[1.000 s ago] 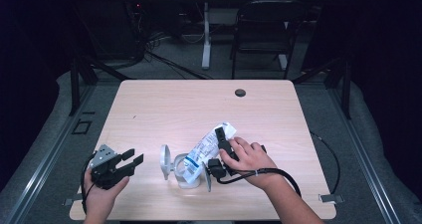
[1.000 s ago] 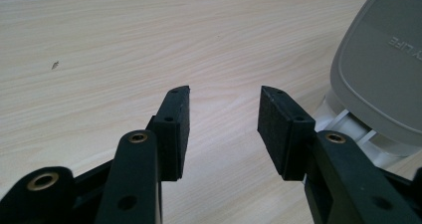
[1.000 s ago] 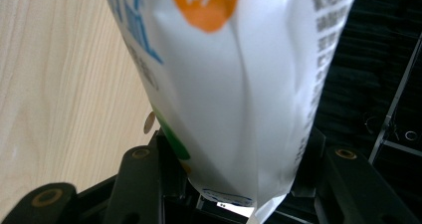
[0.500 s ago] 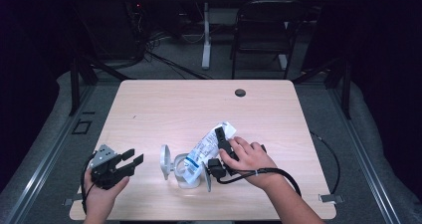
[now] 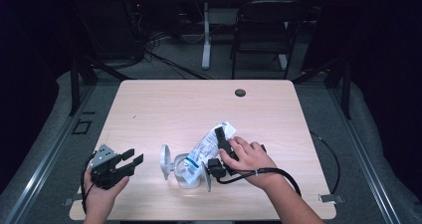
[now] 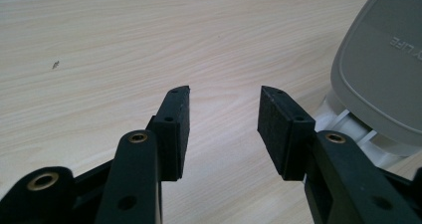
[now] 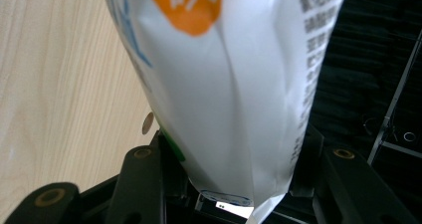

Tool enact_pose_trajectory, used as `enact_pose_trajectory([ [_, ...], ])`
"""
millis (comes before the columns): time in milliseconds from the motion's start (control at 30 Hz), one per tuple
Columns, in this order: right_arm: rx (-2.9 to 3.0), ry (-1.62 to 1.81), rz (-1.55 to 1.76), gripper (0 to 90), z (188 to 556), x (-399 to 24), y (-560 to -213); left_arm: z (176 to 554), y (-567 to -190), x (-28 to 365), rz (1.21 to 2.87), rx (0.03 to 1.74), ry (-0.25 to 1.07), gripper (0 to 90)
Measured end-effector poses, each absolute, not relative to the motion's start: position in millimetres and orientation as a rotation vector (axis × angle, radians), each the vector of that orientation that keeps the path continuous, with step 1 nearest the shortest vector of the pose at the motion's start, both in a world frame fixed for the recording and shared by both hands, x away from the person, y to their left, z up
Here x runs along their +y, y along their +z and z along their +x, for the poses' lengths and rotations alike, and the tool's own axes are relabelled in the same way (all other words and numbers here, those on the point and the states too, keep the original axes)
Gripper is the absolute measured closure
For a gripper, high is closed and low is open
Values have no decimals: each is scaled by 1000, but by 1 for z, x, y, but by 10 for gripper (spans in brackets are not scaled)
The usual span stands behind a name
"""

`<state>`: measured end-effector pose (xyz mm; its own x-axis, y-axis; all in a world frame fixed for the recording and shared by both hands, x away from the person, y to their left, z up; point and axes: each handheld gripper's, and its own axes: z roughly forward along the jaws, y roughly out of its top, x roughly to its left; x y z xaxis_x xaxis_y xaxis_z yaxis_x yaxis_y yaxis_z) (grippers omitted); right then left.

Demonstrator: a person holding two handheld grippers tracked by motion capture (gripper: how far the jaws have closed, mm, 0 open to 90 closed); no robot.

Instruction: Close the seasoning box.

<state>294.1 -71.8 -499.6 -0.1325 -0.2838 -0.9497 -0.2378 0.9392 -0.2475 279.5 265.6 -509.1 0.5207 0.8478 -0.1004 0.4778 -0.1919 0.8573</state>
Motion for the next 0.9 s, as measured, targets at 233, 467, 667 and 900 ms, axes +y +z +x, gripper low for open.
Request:
enact_pose_trajectory([
  [233, 1718, -34, -401, 550, 294, -72, -499, 279, -509, 265, 1836, 1100, 504, 565],
  [467, 1714, -38, -405, 552, 294, -72, -499, 280, -509, 265, 1836, 1099, 505, 565],
  [667, 1715, -52, -404, 554, 293, -71, -498, 279, -509, 266, 1838, 1099, 503, 565],
  [900, 1716, -37, -405, 557, 293, -71, -498, 279, -509, 265, 1837, 1099, 504, 565],
])
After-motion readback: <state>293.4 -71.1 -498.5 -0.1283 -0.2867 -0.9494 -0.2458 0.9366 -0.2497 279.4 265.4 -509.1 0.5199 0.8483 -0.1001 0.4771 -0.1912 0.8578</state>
